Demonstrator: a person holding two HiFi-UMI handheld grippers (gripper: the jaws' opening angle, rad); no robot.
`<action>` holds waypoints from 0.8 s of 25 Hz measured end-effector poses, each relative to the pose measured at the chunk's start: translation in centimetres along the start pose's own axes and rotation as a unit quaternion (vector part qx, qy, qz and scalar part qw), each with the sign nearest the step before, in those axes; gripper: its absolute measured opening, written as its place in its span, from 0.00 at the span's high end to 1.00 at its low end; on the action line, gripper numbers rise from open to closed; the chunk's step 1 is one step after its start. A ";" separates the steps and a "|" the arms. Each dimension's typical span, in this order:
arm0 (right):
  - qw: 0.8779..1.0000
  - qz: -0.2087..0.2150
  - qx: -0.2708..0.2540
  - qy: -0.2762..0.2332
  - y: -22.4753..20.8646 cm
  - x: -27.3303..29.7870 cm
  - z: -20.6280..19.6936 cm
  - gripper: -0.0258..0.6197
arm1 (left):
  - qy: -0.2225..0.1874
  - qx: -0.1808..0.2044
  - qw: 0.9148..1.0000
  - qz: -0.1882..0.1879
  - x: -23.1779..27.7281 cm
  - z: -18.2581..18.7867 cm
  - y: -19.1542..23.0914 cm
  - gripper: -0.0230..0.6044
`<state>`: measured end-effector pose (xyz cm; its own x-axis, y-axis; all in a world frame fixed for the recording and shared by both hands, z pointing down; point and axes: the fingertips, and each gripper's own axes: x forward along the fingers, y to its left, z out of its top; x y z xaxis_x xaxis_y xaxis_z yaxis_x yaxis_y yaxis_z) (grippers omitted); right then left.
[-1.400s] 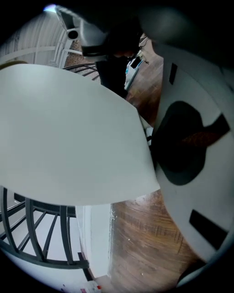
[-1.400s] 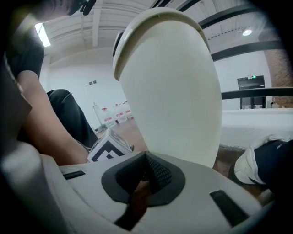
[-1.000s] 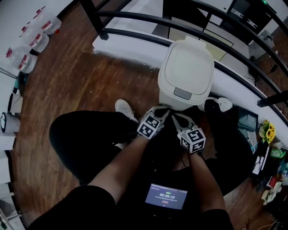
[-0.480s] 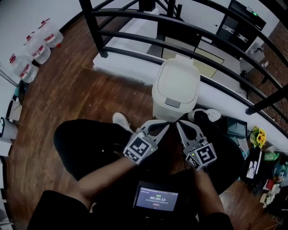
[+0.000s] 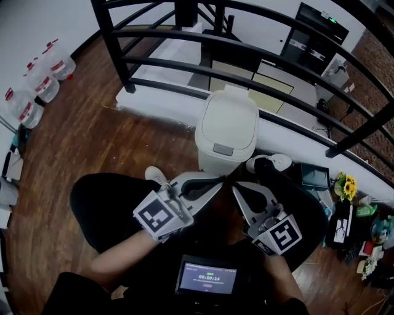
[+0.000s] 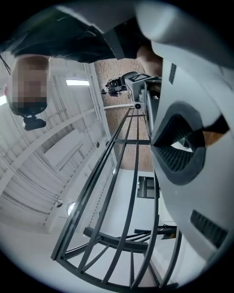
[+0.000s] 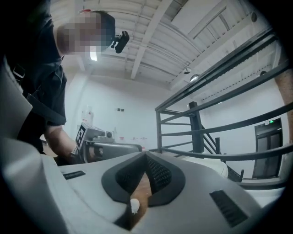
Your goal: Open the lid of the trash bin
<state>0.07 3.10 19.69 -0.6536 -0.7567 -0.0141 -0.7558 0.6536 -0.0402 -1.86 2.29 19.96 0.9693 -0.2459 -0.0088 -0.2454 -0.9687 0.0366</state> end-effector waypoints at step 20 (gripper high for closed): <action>1.000 0.007 0.014 0.009 1.2 1.5 -2.9 0.93 | 0.017 0.020 1.000 -0.004 -0.7 -3.8 0.3 0.90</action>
<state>-1.94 2.83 22.48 -0.6651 -0.7468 0.0033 -0.7452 0.6634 -0.0685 -2.57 2.33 23.72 0.9713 -0.2367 0.0245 -0.2367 -0.9716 -0.0040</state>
